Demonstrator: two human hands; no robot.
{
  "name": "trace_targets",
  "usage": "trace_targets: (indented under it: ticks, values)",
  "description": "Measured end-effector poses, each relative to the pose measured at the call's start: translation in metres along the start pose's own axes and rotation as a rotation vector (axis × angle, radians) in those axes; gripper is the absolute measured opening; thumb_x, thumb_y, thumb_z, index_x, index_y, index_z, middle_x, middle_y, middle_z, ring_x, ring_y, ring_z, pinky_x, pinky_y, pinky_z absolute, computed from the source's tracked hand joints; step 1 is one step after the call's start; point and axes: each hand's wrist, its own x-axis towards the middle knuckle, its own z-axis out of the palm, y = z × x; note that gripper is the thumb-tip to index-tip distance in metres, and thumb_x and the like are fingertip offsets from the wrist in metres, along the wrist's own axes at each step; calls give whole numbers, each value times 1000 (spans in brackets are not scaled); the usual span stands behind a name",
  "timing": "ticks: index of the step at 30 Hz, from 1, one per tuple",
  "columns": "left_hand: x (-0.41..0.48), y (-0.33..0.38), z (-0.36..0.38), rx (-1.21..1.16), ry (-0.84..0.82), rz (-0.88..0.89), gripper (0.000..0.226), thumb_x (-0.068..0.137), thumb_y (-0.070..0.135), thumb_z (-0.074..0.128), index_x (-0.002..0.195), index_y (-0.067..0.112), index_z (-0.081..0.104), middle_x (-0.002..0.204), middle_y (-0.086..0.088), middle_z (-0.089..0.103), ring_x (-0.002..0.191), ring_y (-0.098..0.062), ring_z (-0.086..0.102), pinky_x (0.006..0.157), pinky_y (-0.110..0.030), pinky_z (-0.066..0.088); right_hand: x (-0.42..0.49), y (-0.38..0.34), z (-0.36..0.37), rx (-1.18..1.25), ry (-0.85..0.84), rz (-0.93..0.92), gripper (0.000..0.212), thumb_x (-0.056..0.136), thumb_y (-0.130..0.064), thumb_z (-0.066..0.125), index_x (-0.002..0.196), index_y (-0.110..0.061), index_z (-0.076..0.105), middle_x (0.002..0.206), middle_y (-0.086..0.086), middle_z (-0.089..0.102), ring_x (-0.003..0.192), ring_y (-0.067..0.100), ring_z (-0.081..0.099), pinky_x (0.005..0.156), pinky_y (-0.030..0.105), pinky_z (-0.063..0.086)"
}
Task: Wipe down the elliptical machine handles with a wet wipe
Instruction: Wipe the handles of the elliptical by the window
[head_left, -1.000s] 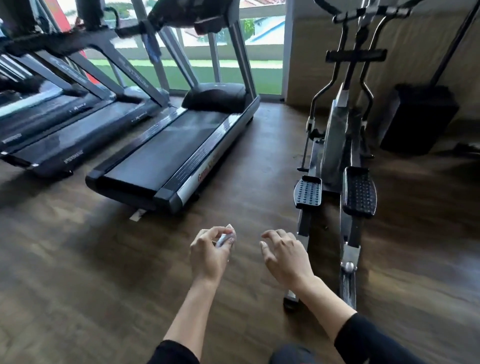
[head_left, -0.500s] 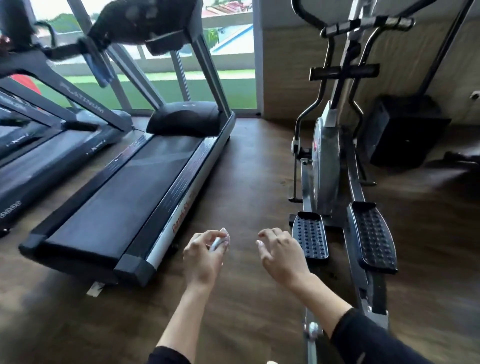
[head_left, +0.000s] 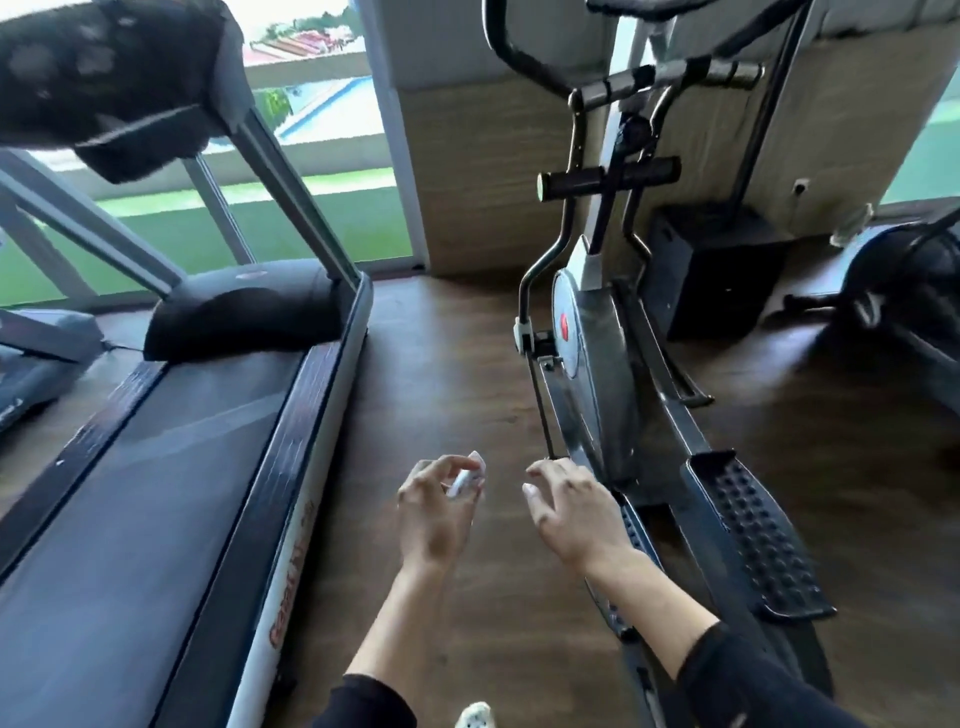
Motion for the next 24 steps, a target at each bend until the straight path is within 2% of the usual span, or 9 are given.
trace_targets:
  ticks: [6,11,16,18,22,24]
  values:
    - [114,-2,28,19,-162,81,15,73,22,79,75,35,73,78,8,64,63,-7,65,65,-28,54,91,-12,-3,22,90,145,32,97,-36,44,123,-23,56,126,-3,58,117,18,49,98,30,38]
    - [177,1,70,46,-274,128,18,73,21,80,75,36,72,80,7,66,70,-6,65,65,-12,43,147,9,-5,10,142,267,33,97,-36,43,125,-22,55,129,-2,57,119,19,49,100,32,38]
    - [236,23,128,3,-330,187,28,71,18,81,72,43,68,82,10,66,71,-9,66,69,-26,51,212,50,-19,-5,187,317,31,97,-36,43,123,-24,55,128,-3,57,117,18,50,98,32,40]
    - [262,35,151,-8,-333,229,32,71,18,82,71,46,67,82,10,65,71,-9,66,68,-28,53,244,66,-30,1,218,320,31,97,-36,43,123,-24,55,127,-3,57,116,18,50,97,31,40]
    - [322,70,194,18,-289,282,33,71,17,83,75,45,66,82,13,62,73,-9,64,66,-16,46,313,92,-63,12,248,287,32,97,-35,44,124,-24,55,126,-2,57,115,19,51,96,32,39]
    - [350,89,212,32,-251,295,30,70,17,83,76,43,68,81,13,63,72,-9,63,65,-16,44,346,103,-83,8,260,257,32,97,-35,43,124,-23,54,127,-2,57,115,19,51,97,32,40]
